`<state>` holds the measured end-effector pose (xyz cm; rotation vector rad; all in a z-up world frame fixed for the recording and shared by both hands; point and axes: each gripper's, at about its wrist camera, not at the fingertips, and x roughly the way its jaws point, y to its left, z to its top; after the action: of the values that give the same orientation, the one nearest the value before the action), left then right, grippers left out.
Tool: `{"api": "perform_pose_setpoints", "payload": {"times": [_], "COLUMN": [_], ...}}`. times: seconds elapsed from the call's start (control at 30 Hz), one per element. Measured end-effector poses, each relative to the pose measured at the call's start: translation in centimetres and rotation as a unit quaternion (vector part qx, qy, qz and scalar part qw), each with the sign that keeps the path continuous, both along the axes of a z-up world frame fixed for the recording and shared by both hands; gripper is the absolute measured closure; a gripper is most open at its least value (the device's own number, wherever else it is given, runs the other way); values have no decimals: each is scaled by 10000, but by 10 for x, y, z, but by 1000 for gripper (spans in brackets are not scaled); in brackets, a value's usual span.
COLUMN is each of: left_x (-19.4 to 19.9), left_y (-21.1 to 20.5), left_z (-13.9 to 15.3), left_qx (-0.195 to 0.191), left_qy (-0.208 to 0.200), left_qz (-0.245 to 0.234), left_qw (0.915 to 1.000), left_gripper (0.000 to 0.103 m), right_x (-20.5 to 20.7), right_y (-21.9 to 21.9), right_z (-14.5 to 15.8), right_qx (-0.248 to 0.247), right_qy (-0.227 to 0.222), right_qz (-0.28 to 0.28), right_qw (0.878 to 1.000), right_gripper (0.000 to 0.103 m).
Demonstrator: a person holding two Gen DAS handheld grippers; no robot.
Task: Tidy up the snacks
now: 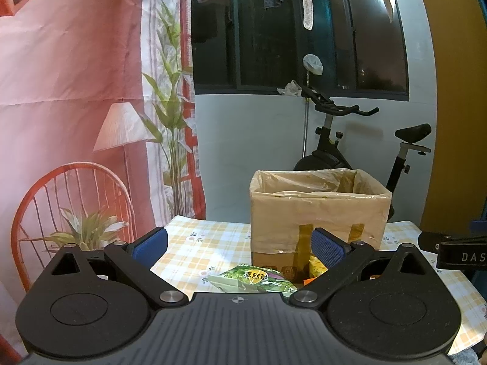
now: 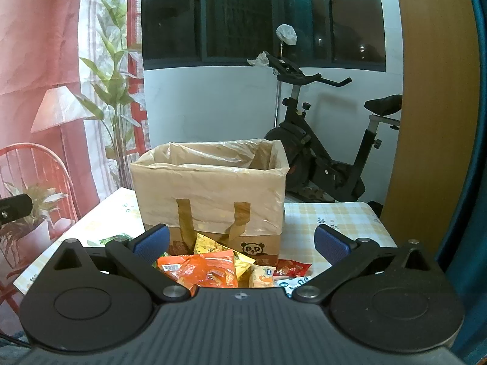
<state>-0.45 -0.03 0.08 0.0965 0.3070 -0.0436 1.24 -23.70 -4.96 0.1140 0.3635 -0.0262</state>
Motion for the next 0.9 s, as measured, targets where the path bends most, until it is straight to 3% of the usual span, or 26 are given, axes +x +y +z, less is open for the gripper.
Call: {"api": "perform_pose_setpoints", "payload": {"times": [0.9], "left_x": [2], "left_y": [3], "left_z": [-1], "left_qx": [-77], "left_qy": [78], "left_qz": [-11], "left_qw": [9999], "left_gripper": [2], "right_x": [-1], "right_y": [1], "right_z": [-1], "right_qx": [7], "right_qy": [37], "right_qz": [-30], "right_qw": [10000], "right_gripper": [0]}}
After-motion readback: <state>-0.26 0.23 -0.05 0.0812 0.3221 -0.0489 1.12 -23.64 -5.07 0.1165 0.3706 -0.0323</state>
